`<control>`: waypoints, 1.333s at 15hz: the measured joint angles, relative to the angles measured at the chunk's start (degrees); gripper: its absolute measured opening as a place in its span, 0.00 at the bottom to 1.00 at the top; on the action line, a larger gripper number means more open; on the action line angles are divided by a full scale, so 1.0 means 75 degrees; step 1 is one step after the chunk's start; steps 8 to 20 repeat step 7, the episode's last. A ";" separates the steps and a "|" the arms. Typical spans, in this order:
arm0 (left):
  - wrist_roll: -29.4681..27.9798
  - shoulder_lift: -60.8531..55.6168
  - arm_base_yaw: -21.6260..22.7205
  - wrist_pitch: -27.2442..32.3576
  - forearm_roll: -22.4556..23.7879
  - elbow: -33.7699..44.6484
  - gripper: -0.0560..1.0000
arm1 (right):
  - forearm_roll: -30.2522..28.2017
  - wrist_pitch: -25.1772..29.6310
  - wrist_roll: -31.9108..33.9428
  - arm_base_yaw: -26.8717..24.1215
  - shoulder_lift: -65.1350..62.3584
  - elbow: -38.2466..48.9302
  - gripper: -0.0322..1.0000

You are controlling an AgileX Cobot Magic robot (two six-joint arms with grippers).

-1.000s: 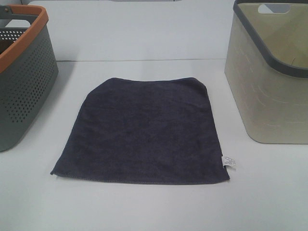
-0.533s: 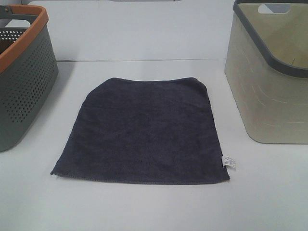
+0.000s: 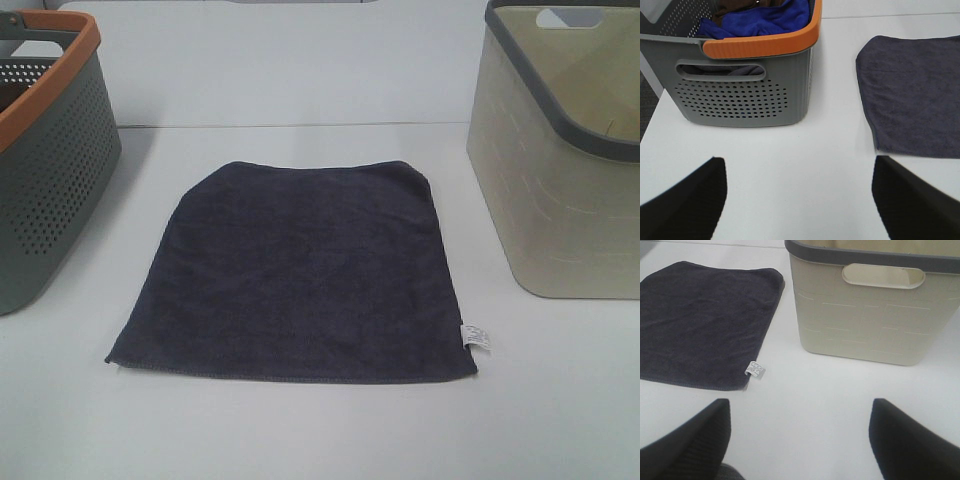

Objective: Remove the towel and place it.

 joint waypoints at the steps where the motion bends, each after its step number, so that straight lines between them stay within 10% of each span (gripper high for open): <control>1: 0.0000 0.0000 0.0000 0.0000 0.0000 0.0000 0.77 | 0.0000 0.0000 0.0000 0.0000 0.0000 0.0000 0.77; 20: 0.0000 0.0000 0.0000 -0.0008 0.0000 0.0000 0.77 | 0.0000 0.0000 0.0000 0.0000 0.0000 0.0000 0.77</control>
